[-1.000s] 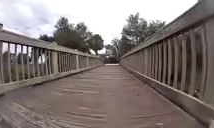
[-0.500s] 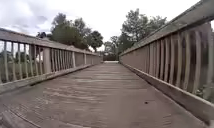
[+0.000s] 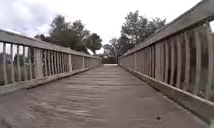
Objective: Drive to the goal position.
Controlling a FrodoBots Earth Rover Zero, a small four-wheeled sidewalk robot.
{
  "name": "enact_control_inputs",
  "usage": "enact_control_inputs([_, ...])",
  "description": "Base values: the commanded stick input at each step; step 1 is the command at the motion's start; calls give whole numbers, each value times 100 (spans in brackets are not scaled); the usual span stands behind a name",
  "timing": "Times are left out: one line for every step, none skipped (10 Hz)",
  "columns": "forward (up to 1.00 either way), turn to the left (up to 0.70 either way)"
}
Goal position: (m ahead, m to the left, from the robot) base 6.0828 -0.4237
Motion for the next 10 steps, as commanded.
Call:
enact_control_inputs([70, 0])
enact_control_inputs([70, 0])
enact_control_inputs([70, 0])
enact_control_inputs([70, 0])
enact_control_inputs([70, 0])
enact_control_inputs([70, 0])
enact_control_inputs([70, 0])
enact_control_inputs([70, 0])
enact_control_inputs([70, 0])
enact_control_inputs([70, 0])
